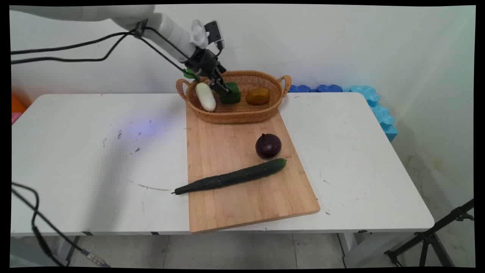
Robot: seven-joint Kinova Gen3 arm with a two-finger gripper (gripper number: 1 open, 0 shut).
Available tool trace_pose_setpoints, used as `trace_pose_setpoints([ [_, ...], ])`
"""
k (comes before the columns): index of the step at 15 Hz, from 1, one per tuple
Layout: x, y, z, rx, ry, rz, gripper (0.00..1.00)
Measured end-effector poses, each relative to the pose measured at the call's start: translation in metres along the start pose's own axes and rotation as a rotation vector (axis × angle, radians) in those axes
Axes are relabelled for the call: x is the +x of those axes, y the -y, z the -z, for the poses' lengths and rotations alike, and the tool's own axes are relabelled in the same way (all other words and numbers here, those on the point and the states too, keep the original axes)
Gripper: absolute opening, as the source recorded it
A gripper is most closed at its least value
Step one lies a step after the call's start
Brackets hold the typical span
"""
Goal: Pick up the cucumber from the cutting board
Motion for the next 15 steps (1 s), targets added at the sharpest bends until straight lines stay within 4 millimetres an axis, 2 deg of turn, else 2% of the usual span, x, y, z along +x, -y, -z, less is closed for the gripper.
trace_pose_setpoints([
  [5,-0.004,-0.049,0.033,-0.052,-0.011,0.086,1.00],
  [7,-0.009,-0.083,0.047,-0.098,-0.013,0.138,1.00],
  [11,-0.019,-0.124,0.054,-0.162,-0.008,0.196,1.00],
  [12,-0.022,-0.139,0.053,-0.185,-0.004,0.214,1.00],
  [15,-0.028,-0.165,0.049,-0.223,0.005,0.248,1.00],
])
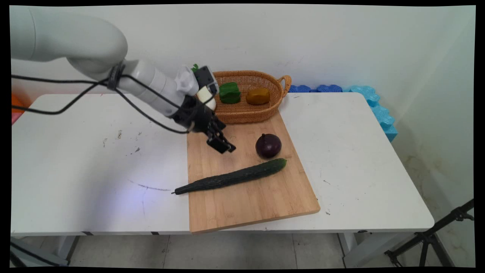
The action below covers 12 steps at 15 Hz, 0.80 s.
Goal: Pick up the cucumber from the cutting board
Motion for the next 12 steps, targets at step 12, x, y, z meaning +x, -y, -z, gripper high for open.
trace_pose_setpoints([
  [12,-0.035,-0.048,-0.048,-0.060,0.061,-0.086,1.00],
])
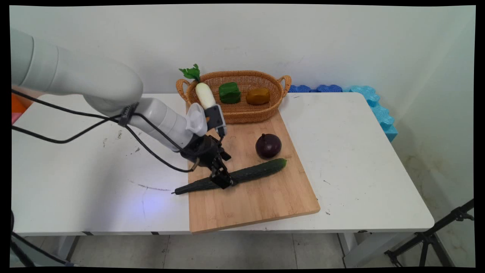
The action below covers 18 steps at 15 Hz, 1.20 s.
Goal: Pick up the cucumber from the cutting board, then place the picked object in the vegetable basket
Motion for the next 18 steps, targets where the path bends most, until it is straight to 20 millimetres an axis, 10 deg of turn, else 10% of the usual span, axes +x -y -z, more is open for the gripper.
trace_pose_setpoints([
  [5,-0.002,-0.007,-0.010,-0.001,0.008,-0.040,1.00],
  [6,-0.003,-0.008,-0.012,0.000,0.008,-0.048,0.00],
  [18,0.004,-0.019,-0.015,-0.001,-0.006,-0.121,0.00],
])
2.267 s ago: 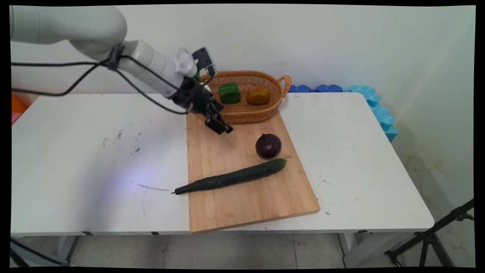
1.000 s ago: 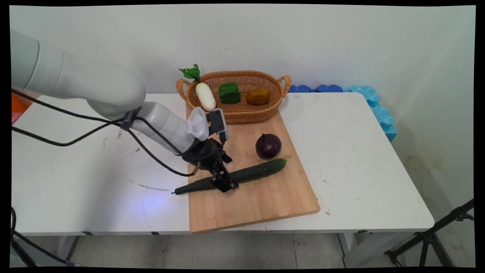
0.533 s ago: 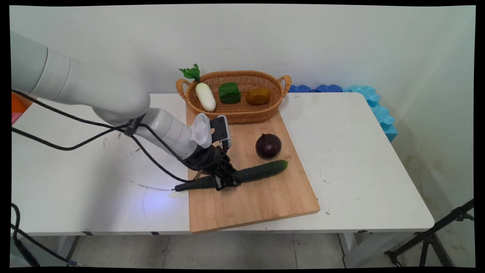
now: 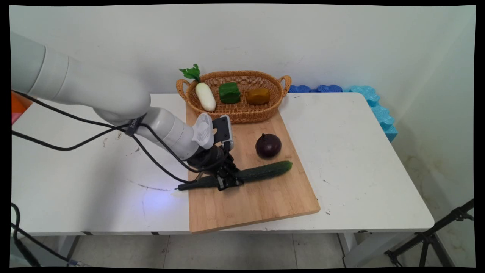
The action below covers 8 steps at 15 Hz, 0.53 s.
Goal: Place the picked object in the vegetable basket
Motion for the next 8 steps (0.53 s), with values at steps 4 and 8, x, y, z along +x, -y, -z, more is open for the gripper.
trace_pose_setpoints([
  [4,0.016,0.005,0.015,0.012,-0.016,-0.033,0.00],
  [8,0.035,0.021,0.038,0.052,-0.025,-0.084,0.00],
])
